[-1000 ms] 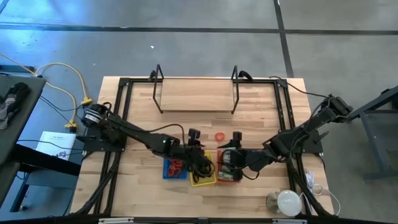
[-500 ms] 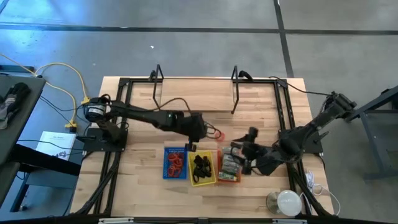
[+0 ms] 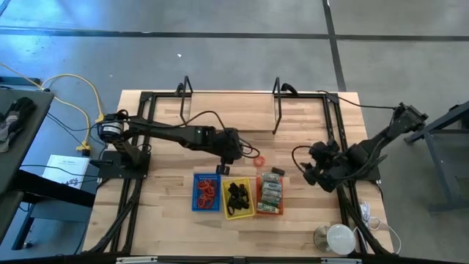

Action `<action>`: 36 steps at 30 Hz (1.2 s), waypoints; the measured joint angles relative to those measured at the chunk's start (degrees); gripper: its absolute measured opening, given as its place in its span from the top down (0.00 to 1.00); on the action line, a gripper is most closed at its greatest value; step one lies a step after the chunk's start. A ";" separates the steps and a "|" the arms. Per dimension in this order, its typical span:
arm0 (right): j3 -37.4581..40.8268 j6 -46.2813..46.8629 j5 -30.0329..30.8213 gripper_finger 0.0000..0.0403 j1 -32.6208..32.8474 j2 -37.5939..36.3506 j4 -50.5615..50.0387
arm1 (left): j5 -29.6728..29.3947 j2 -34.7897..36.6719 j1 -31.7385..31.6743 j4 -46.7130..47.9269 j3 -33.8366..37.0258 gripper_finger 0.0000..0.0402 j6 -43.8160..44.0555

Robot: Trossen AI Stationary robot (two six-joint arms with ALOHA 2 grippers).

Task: Pick & Place Office Desk Supplies
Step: Put the black rubber band into the yellow basket

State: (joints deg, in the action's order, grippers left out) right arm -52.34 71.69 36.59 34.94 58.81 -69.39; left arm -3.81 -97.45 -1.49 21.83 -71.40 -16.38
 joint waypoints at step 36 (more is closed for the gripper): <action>34.68 -33.85 -16.79 0.37 -16.95 5.52 61.95 | 27.26 5.77 0.73 -13.18 0.00 0.72 7.43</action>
State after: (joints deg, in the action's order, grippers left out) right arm -17.67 37.83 19.80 18.00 64.33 -7.44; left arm 23.44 -91.68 -0.75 8.64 -71.40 -8.95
